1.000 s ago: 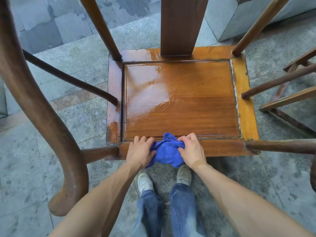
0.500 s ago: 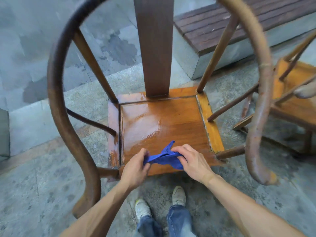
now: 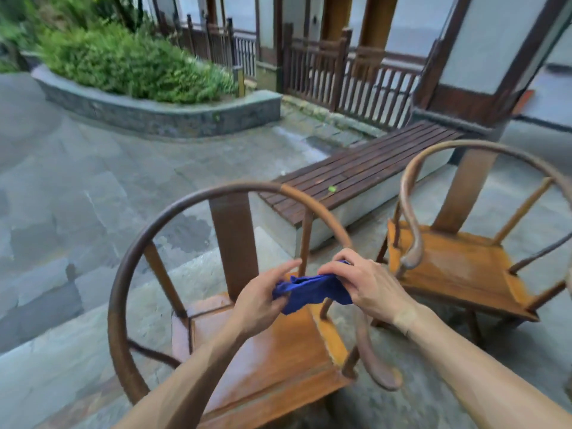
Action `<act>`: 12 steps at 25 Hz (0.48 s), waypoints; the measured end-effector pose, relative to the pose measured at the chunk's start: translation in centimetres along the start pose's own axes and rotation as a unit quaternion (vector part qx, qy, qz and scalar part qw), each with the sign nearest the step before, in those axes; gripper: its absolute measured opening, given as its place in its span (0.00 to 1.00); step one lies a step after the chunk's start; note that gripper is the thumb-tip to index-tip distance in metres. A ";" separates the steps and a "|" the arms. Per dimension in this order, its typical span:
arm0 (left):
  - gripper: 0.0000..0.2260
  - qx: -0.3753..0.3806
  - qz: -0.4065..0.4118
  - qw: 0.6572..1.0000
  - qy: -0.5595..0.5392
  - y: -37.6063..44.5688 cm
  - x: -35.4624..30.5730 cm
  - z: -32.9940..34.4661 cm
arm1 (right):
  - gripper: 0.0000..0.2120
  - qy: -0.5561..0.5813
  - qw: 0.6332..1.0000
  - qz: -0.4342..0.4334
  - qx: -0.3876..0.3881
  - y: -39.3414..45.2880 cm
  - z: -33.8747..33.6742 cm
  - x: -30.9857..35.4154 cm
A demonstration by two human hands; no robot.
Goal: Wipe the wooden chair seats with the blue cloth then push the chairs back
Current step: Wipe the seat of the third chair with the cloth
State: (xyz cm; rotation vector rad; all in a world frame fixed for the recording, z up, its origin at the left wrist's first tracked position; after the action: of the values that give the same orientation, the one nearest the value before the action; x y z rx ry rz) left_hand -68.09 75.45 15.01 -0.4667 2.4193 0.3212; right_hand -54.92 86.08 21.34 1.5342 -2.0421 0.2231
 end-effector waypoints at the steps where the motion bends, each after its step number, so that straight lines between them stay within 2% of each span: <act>1: 0.23 -0.011 0.022 1.000 0.009 1.4 -2.2 -0.5 | 0.17 0.002 1.000 0.013 -0.022 -0.3 -2.6 -0.4; 6: 0.11 -0.019 0.094 0.995 -0.036 7.9 -13.4 0.6 | 0.18 0.050 0.985 0.076 -0.146 -5.1 -13.8 -5.4; 12: 0.09 0.026 0.199 0.979 -0.037 13.8 -28.2 7.3 | 0.18 0.080 0.938 0.171 -0.290 -16.3 -25.0 -12.8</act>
State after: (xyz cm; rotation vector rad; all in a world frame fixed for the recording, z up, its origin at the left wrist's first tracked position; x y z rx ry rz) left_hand -49.15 97.44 28.97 0.0578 2.4295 0.4353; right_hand -29.12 102.70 31.85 0.7772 -1.9906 -0.1181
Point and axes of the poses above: each hand's wrist, its own y-axis towards the middle knuckle, its own z-axis out of the palm, x = y × z, the point moved 10 cm from there along y, towards the middle knuckle, and after that the axes turned 13 degrees about y, right-handed, at the moved point
